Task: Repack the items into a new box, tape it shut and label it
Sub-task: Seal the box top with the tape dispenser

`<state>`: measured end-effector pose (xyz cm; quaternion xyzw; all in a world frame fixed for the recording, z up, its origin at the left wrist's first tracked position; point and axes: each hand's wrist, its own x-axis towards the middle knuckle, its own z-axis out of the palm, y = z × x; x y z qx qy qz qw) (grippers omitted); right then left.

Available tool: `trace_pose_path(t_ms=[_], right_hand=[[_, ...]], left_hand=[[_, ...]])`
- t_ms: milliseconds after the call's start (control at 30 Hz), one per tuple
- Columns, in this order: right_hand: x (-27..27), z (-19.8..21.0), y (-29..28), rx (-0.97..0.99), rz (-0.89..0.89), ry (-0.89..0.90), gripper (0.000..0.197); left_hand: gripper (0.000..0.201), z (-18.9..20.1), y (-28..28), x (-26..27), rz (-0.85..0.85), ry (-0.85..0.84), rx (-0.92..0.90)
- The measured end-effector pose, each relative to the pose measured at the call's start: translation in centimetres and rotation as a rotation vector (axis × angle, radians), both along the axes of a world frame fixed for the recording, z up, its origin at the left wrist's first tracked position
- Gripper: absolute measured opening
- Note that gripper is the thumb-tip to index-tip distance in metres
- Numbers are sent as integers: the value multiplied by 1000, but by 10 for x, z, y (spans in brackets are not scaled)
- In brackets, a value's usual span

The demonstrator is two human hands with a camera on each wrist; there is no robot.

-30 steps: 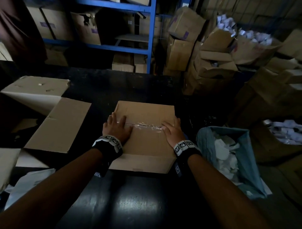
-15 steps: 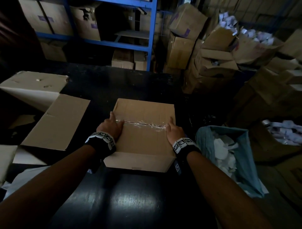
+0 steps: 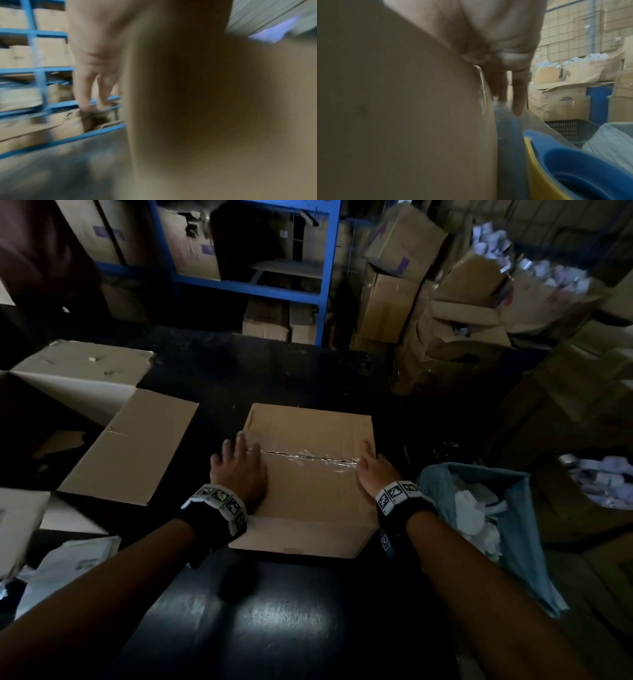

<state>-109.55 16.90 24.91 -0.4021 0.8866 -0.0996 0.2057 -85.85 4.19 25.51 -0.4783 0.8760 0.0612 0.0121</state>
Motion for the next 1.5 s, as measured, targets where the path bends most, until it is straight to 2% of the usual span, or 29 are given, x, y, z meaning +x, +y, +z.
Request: trace_pose_path(t_ms=[33,100,167,233,367,500,567,633,667,700,767,833,900,1067,1133,1267,1500], right_hand=[[0,1,-2,-7,11,37,54],[-2,-1,-9,-21,102,101,54],[-2,-8,-16,22,251,113,54],[-5,-18,-19,72,298,120,56],[9,-10,-13,52,246,175,55],[32,8,-9,-11,240,334,49],[43,14,-8,-13,257,392,55],[55,16,-6,-24,277,417,72],[63,16,-5,-53,291,426,74],[71,16,-2,-85,311,431,71],[85,17,4,-138,346,437,53],[93,17,10,-170,341,392,31],[93,18,10,-169,297,339,25],[58,27,-4,-122,129,286,30],[41,26,-9,-22,58,253,38],[34,12,-14,26,-79,-18,66],[43,1,-4,-53,-150,-15,68]], left_hand=[[60,-2,9,0,-88,-20,-16],[82,-7,31,0,-278,-39,13],[107,-13,47,1,-372,-60,40],[118,-20,47,5,-425,-88,6],[110,-22,19,18,-573,-126,-33],[100,-22,-29,39,-697,-158,-60],[92,-19,-55,53,-656,-135,-14],[82,-17,-71,66,-501,-7,17],[80,-20,-76,71,-399,87,63],[80,-20,-74,75,-309,189,125],[81,-24,-58,76,-209,358,205],[75,-24,-39,72,-154,430,332],[74,-25,-27,64,-121,443,428],[75,-24,-23,44,-69,393,432],[80,-25,-27,40,-68,374,426],[88,-25,-31,33,-40,318,416],[94,-28,-27,32,-26,338,412]])
